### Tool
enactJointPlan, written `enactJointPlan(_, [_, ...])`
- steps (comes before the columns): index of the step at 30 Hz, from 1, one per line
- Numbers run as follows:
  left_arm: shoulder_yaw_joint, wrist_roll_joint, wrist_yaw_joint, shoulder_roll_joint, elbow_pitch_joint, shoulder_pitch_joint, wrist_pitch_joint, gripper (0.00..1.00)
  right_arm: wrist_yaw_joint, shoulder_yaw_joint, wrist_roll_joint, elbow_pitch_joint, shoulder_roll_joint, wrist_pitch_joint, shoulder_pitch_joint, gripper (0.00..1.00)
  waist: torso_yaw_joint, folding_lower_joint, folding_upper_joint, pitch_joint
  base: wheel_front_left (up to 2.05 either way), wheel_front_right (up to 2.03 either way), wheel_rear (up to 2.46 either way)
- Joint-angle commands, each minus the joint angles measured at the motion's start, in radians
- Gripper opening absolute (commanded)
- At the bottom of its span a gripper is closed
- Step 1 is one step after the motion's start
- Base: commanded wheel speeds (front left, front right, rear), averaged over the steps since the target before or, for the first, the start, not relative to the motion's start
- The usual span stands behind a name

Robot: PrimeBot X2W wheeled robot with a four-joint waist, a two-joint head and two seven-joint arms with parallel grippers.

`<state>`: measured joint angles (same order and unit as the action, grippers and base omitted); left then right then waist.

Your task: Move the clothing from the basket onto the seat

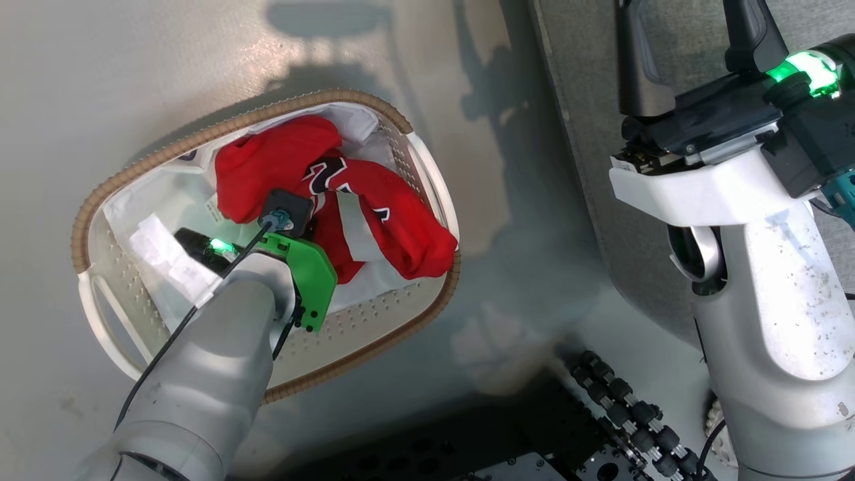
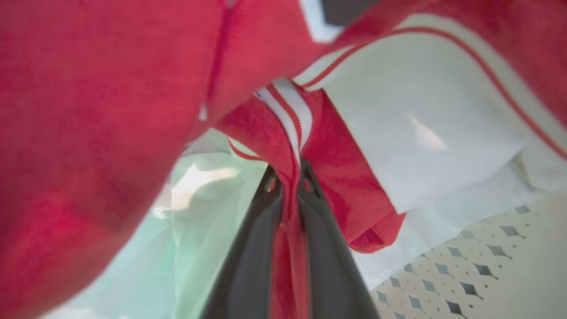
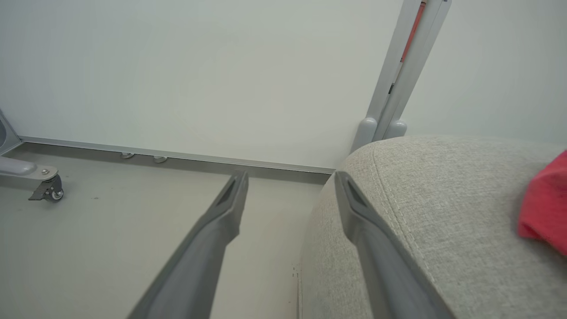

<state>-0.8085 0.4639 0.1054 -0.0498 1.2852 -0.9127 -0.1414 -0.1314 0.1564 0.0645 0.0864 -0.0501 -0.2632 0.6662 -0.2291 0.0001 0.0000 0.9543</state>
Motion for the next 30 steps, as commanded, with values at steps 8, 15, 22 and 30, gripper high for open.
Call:
enactJointPlan(8, [0.011,0.062,0.014,-0.003,-0.038,0.070,-0.098,0.00,0.001,0.004,0.013,-0.072,-0.002,-0.002,-0.028,1.00,0.027,-0.0001,0.0000,-0.125,0.00,0.00,0.00])
enactJointPlan(15, [0.004,0.090,0.019,-0.003,-0.080,0.142,-0.124,0.00,0.001,0.019,0.024,-0.132,-0.002,-0.002,-0.058,1.00,0.056,-0.0001,0.0000,-0.249,0.00,0.00,0.00])
enactJointPlan(22, [0.041,0.052,0.007,-0.009,-0.226,0.231,-0.123,0.00,0.001,0.025,0.023,-0.189,-0.003,-0.002,-0.122,1.00,0.103,-0.0001,0.0000,-0.385,0.00,0.00,0.00])
enactJointPlan(30, [0.132,-0.027,0.005,-0.029,-0.421,0.355,-0.123,0.00,0.001,0.030,0.037,-0.250,-0.008,-0.002,-0.210,1.00,0.152,-0.0001,0.0000,-0.538,0.00,0.00,0.00])
